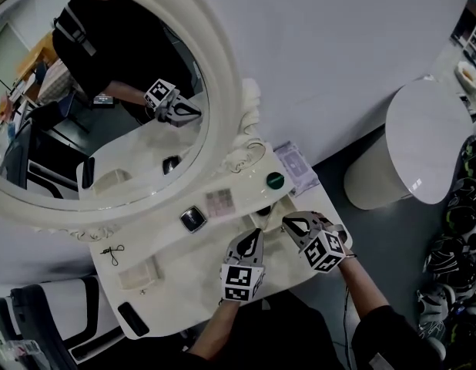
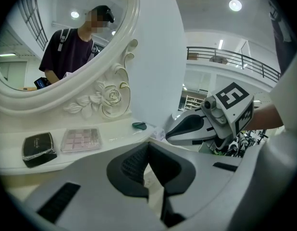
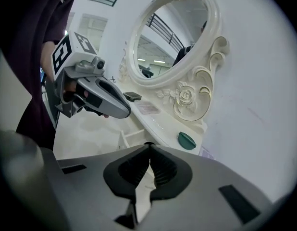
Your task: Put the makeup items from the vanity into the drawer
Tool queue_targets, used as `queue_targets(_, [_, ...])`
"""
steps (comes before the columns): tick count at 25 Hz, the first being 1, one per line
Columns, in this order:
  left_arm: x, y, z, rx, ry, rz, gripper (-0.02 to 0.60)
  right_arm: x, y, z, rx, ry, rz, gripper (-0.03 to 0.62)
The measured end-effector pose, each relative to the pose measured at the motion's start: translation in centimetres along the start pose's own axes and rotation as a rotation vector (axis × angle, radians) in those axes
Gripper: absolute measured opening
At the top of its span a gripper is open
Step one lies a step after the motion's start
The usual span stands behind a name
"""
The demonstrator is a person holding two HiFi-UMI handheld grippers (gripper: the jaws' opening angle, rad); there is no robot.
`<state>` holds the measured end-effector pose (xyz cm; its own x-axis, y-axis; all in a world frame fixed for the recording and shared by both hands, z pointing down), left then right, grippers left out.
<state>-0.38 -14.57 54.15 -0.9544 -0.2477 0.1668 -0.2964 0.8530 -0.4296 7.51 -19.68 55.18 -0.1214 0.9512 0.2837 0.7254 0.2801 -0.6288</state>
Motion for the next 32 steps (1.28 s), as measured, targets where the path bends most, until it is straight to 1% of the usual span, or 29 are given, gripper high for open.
queue_targets(8, [-1.8, 2.0, 1.3, -0.043, -0.032, 0.030, 0.015, 1.3, 3.6, 0.9, -0.150, -0.206, -0.067, 0.023])
queue_targets(13, [-3.3, 3.4, 2.0, -0.070, -0.047, 0.019, 0.014, 2.1, 5.7, 1.6, -0.230, -0.325, -0.112, 0.023])
queue_targets(17, [-4.5, 4.8, 2.1, -0.084, -0.074, -0.021, 0.014, 3.6, 7.2, 2.2, -0.296, -0.444, -0.153, 0.023])
queue_targets(25, [-6.1, 9.0, 1.4, -0.107, -0.119, -0.113, 0.014, 7.9, 10.6, 4.4, -0.426, -0.631, -0.259, 0.023])
queue_targets(32, [-7.5, 13.5, 0.6, -0.140, -0.146, -0.191, 0.014, 12.7, 13.3, 5.1, -0.467, -0.701, -0.359, 0.023])
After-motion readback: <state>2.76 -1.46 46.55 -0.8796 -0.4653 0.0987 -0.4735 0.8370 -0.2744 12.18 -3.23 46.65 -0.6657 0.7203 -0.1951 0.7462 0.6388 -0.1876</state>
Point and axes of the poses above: the fingertips, and each gripper's own axes: y backward along the fingers, x to its left, z out of its top, the point moved 3 cm from there along y, backward along the fingers
